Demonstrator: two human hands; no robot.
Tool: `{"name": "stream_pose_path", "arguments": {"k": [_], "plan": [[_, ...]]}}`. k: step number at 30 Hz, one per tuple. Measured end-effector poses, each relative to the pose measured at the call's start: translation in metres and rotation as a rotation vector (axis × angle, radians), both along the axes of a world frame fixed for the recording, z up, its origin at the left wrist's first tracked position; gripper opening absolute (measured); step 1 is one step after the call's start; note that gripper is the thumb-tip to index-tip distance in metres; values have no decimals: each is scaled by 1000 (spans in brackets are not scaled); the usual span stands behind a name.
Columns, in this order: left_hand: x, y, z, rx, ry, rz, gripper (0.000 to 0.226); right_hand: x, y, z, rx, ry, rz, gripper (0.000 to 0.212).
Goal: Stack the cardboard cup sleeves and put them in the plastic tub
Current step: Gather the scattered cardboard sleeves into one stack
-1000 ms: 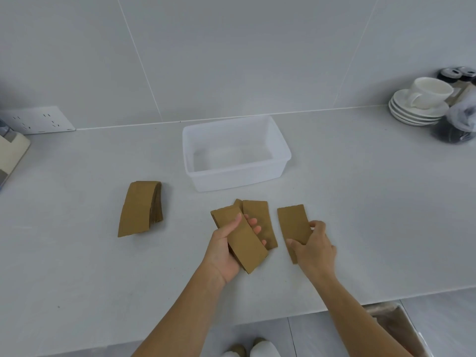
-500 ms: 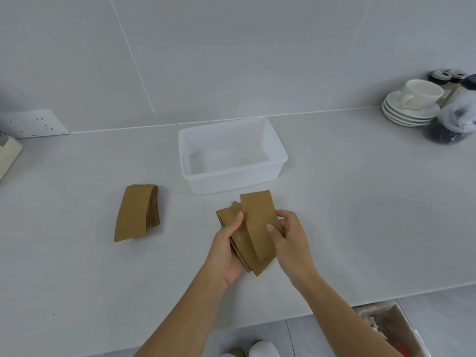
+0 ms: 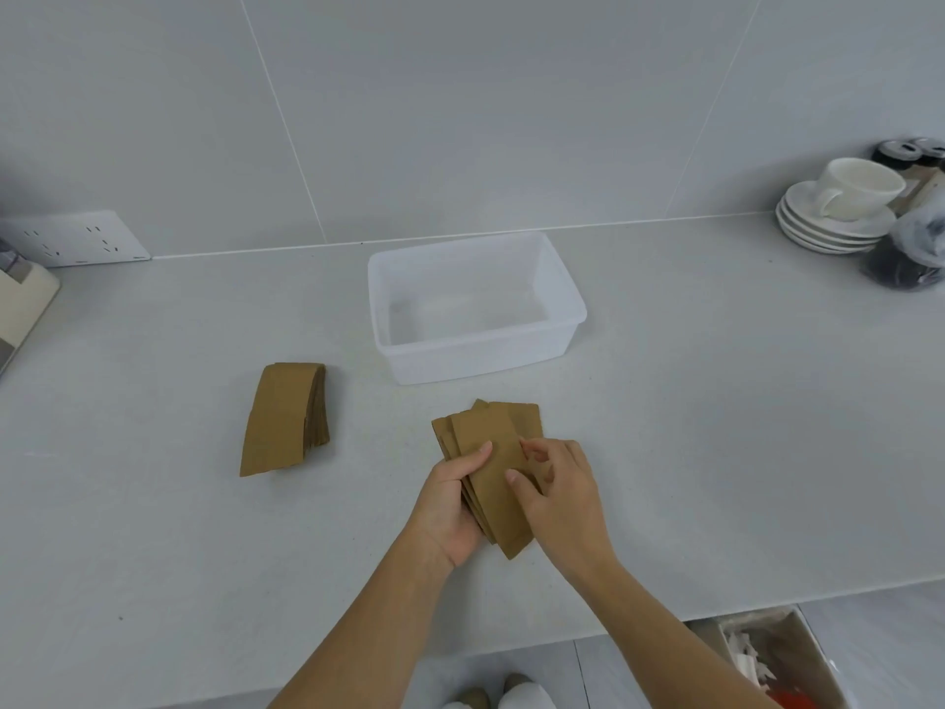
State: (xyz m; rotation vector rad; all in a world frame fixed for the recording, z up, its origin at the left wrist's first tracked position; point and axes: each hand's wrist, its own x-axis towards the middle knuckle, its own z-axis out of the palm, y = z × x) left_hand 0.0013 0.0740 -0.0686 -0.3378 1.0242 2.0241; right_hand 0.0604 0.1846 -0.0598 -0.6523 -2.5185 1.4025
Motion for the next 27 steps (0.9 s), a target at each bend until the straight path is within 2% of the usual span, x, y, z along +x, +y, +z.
{"name": "stream_pose_path", "arguments": {"k": [4,7,8,12,18,22,27], "plan": [[-7,-10,-1,80,-7,44,29,-3,6,-2,-63,14,-145,23],[-13,-20,-4,123,-4,113,28,-7,12,-7,-30,-64,-199,3],[-15,-23,-4,134,1,130,26,-8,14,-9,-6,-104,-205,4],[-18,-32,-4,128,3,169,24,-10,13,-21,175,-285,-200,41],[-19,-42,-3,141,-2,208,23,-16,1,-27,324,-347,-220,74],[-20,-47,-2,134,-34,214,32,-19,0,-27,423,-400,-196,79],[-19,-51,-2,130,-46,211,32,-22,1,-23,276,-335,-195,67]]}}
